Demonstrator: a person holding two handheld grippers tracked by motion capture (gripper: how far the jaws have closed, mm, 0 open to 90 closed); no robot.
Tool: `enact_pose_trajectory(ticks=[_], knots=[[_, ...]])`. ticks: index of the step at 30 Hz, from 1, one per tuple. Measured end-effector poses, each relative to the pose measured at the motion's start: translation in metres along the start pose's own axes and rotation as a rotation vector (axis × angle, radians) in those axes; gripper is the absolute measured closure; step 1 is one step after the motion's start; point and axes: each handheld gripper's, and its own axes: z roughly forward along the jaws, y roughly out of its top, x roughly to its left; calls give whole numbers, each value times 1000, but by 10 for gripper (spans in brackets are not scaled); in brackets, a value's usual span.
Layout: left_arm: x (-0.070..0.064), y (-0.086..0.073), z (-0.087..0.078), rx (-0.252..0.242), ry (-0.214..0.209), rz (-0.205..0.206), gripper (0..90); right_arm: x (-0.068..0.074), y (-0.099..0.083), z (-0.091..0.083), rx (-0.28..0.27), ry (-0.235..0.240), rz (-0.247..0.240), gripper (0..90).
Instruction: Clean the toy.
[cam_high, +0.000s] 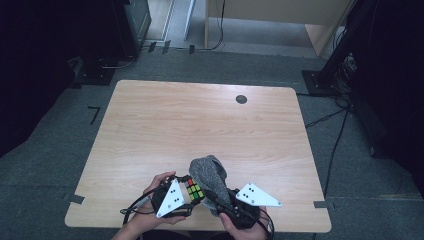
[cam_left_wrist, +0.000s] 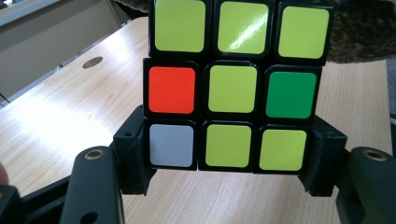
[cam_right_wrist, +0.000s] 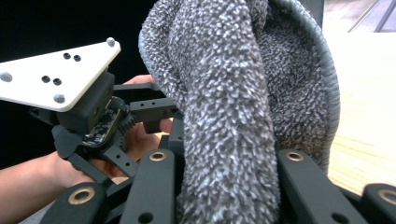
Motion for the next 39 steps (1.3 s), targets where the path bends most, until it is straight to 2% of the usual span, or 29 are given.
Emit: enact_pose_trajectory(ticks=[2,5,6,8,10,13,14,17,22,24,27,30,32,34,36,39], knots=[[1,1,-1,-8,-5,-5,337,-3,0,-1,-2,-4,21,677],[2,0,-1,-9,-8,-14,338,-8,0,-2,-9,-39,30,559],[3,0,-1,-10,-9,-19,338,-8,1,-2,-13,-29,37,504],[4,-1,-1,-16,-16,-36,338,-7,2,-2,-23,-30,47,476],[5,-1,-2,-19,-18,-39,338,-7,3,-3,-42,-16,65,507],[4,-1,-2,-27,-21,-37,338,-7,4,-7,-68,13,83,618],[4,0,-2,-27,-21,-36,338,-8,4,-8,-75,16,83,668],[2,1,-3,-29,-20,-22,337,-5,2,-8,-67,3,65,716],[3,3,-8,-72,-27,-31,338,-8,1,-9,-67,-45,48,731],[4,4,-9,-81,-26,-40,339,-15,-1,-10,-62,-71,82,731],[4,2,-8,-71,-26,-42,339,-20,-2,-10,-54,-55,116,730],[3,1,-4,-45,-16,-25,340,-14,-2,-7,-49,-17,107,727],[2,1,-3,-39,-13,-16,340,-7,0,-7,-55,17,83,723],[2,1,-4,-45,-13,-20,340,-3,1,-7,-53,7,52,720],[2,2,-5,-51,-14,-22,340,-6,1,-7,-56,6,69,719],[2,2,-7,-56,-17,-22,340,-15,-1,-8,-48,-20,105,719]])
